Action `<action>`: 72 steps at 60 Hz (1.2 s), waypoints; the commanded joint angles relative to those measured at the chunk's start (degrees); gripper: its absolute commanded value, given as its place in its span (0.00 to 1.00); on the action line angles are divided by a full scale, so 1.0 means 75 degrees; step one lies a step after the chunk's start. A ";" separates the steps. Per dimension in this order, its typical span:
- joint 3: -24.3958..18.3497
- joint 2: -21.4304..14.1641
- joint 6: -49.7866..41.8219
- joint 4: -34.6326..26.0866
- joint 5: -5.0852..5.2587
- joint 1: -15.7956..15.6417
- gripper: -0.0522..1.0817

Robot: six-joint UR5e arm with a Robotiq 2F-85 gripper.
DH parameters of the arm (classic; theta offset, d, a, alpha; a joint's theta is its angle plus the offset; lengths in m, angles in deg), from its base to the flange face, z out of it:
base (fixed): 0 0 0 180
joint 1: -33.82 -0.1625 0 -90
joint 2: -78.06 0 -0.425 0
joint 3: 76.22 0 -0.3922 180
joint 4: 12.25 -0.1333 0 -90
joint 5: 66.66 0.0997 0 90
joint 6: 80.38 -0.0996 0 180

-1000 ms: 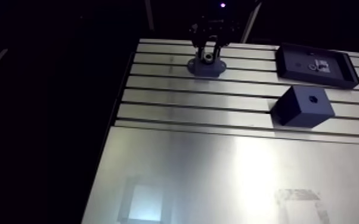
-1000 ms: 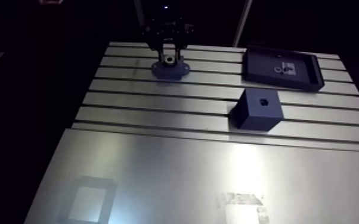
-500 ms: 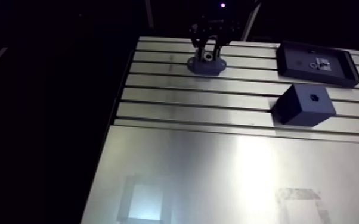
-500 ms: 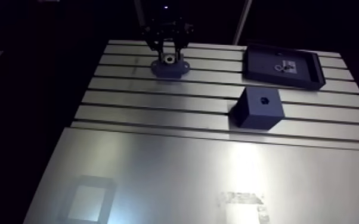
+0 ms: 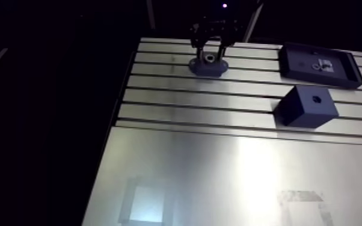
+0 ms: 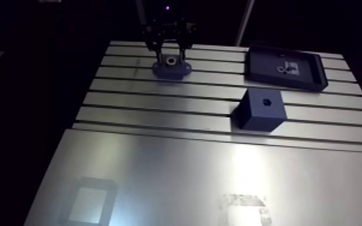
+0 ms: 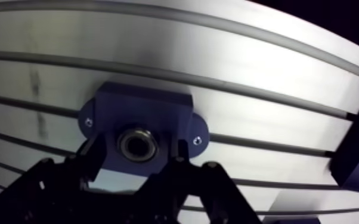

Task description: Pick up the bearing and press it into the housing until flush.

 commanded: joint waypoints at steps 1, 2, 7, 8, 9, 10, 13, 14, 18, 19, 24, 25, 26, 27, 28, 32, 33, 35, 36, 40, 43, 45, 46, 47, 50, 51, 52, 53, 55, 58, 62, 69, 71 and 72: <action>-0.0022 -0.0165 -0.0008 -0.0034 -0.0064 -0.0032 0.05; -0.0022 -0.0165 -0.0008 -0.0034 -0.0064 -0.0032 0.05; -0.0045 -0.0251 -0.0041 -0.0110 -0.0097 -0.0021 0.05; -0.0067 -0.0305 -0.0063 -0.0177 -0.0099 -0.0030 0.05; -0.0067 -0.0305 -0.0063 -0.0177 -0.0099 -0.0030 0.05; -0.0090 -0.0383 -0.0076 -0.0266 -0.0099 -0.0032 0.05; -0.0123 -0.0454 -0.0078 -0.0369 -0.0099 -0.0032 0.05; -0.0158 -0.0525 -0.0088 -0.0475 -0.0099 -0.0032 0.05; -0.0239 -0.0634 -0.0132 -0.0728 -0.0088 -0.0021 0.06; -0.0295 -0.0661 -0.0206 -0.0847 -0.0087 -0.0020 0.16; -0.0349 -0.0699 -0.0379 -0.0989 -0.0119 -0.0020 0.71; -0.0352 -0.0691 -0.0512 -0.0986 -0.0052 0.0000 0.90; -0.0352 -0.0691 -0.0512 -0.0986 -0.0052 0.0000 0.90; -0.0332 -0.0690 -0.0622 -0.0985 -0.0042 0.0033 0.97; -0.0332 -0.0690 -0.0622 -0.0985 -0.0042 0.0033 0.97; -0.0371 -0.0636 -0.0863 -0.0984 -0.0057 0.0083 1.00; -0.0371 -0.0636 -0.0863 -0.0984 -0.0057 0.0083 1.00; -0.0385 -0.0612 -0.0973 -0.0985 -0.0053 0.0085 1.00; -0.0397 -0.0598 -0.1119 -0.0995 -0.0052 0.0085 1.00; -0.0465 -0.0564 -0.1385 -0.1007 -0.0087 0.0074 1.00; -0.0469 -0.0518 -0.1490 -0.0999 -0.0077 0.0083 1.00; -0.0469 -0.0494 -0.1526 -0.0997 -0.0076 0.0085 1.00; -0.0469 -0.0494 -0.1526 -0.0997 -0.0076 0.0085 1.00; -0.0469 -0.0481 -0.1561 -0.0987 -0.0076 0.0085 1.00; -0.0459 -0.0469 -0.1576 -0.0986 -0.0086 0.0075 1.00; -0.0468 -0.0467 -0.1578 -0.0985 -0.0097 0.0074 1.00; -0.0469 -0.0457 -0.1579 -0.0985 -0.0109 0.0064 1.00; -0.0469 -0.0457 -0.1579 -0.0985 -0.0109 0.0064 1.00; -0.0479 -0.0455 -0.1579 -0.0985 -0.0130 0.0062 1.00; -0.0491 -0.0392 -0.1579 -0.0985 -0.0134 0.0062 1.00; -0.0493 -0.0363 -0.1579 -0.0985 -0.0134 0.0063 1.00; -0.0493 -0.0330 -0.1579 -0.0985 -0.0136 0.0062 1.00; -0.0493 -0.0297 -0.1579 -0.0985 -0.0144 0.0062 1.00; -0.0493 -0.0272 -0.1579 -0.0985 -0.0146 0.0052 1.00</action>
